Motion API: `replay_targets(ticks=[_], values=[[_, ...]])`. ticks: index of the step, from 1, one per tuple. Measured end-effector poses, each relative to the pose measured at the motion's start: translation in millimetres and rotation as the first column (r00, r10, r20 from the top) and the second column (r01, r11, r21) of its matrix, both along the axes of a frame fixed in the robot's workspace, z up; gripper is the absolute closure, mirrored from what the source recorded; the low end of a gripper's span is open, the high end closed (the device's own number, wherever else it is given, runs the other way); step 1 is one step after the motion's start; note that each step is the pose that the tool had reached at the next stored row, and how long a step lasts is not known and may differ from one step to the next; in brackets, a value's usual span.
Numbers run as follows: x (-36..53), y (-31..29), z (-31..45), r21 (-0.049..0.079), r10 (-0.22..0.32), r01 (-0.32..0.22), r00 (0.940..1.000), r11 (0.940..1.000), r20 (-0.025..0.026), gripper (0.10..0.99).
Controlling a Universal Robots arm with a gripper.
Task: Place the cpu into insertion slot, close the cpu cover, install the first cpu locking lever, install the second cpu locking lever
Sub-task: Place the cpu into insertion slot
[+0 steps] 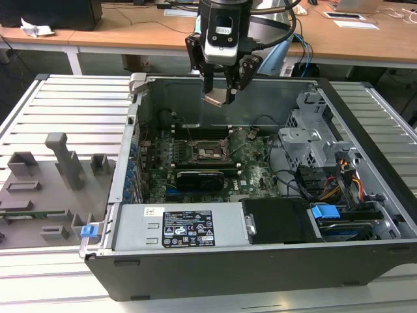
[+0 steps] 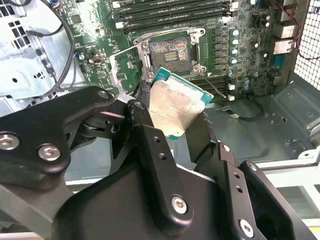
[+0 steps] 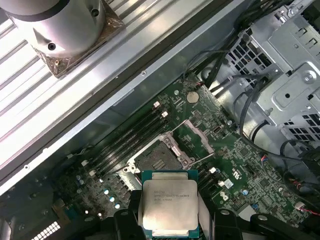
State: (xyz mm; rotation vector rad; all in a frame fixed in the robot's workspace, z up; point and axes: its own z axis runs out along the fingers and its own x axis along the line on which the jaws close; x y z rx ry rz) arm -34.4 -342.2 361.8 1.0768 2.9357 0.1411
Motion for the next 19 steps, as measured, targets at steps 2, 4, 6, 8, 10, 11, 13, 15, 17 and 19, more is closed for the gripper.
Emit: replay_targets(ticks=[2, 4, 6, 8, 10, 11, 13, 15, 17, 19], values=[[0.0, 0.0, -0.2, 0.0, -0.015, 0.015, 0.9999, 0.9999, -0.0004, 0.557], [0.0, 0.0, -0.7, 0.0, -0.034, 0.034, 0.9994, 0.9994, -0.0022, 0.557], [0.0, 0.0, -0.8, 0.0, -0.044, 0.044, 0.999, 0.999, -0.0029, 0.557], [0.0, 0.0, -1.1, 0.0, -0.06, 0.06, 0.9982, 0.9982, -0.0038, 0.557], [0.0, 0.0, -1.3, 0.0, -0.071, 0.071, 0.9975, 0.9975, -0.0049, 0.557], [0.0, 0.0, -1.5, 0.0, -0.078, 0.078, 0.9969, 0.997, -0.0057, 0.557], [0.0, 0.0, -1.8, 0.0, -0.095, 0.095, 0.9955, 0.9955, -0.0074, 0.557], [0.0, 0.0, -2.0, -0.001, -0.103, 0.103, 0.9946, 0.9946, -0.0084, 0.557], [0.0, 0.0, -2.1, -0.001, -0.112, 0.112, 0.9936, 0.9937, -0.0092, 0.557], [0.0, 0.0, -2.3, -0.001, -0.123, 0.123, 0.9923, 0.9924, -0.0097, 0.557]])
